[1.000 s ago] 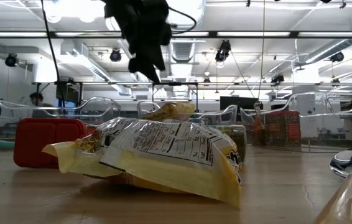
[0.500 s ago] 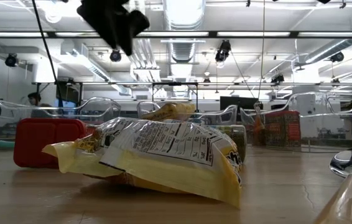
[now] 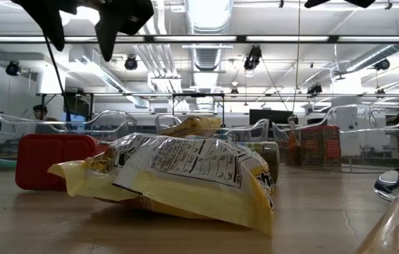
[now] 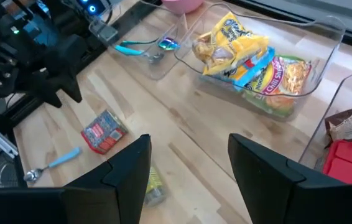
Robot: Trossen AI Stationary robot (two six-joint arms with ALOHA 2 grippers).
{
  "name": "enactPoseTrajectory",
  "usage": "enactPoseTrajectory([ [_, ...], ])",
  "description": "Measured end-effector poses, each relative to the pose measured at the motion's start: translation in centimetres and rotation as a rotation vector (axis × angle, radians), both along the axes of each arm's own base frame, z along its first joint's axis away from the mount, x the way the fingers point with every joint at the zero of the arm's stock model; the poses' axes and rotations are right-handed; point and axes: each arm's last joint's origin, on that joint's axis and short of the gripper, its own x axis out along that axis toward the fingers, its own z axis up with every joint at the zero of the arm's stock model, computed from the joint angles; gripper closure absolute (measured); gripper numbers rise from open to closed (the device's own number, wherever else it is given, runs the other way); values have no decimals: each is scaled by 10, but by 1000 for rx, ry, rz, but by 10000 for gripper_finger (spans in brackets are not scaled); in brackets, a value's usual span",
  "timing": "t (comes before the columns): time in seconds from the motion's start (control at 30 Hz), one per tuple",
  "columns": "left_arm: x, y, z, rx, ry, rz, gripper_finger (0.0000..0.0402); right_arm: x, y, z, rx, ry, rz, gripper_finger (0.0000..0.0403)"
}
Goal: Pick & Place Food Item
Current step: Put the red seasoning can into the right transparent bin
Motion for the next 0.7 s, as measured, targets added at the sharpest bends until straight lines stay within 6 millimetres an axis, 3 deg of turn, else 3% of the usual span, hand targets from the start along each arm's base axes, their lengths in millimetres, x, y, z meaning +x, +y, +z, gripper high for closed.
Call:
enactPoseTrajectory([
  [0.2, 1, -2, -2, 56, -29, -27, 65, 0, 0, 1, 0, -6, -3, 192],
  [0.33, 0, -4, -6, 111, -47, -184, 14, 1, -1, 1, -8, -17, -16, 192],
  [0.7, -4, -12, -31, 202, -88, -465, 17, 1, -1, 3, 24, -47, -44, 192],
])
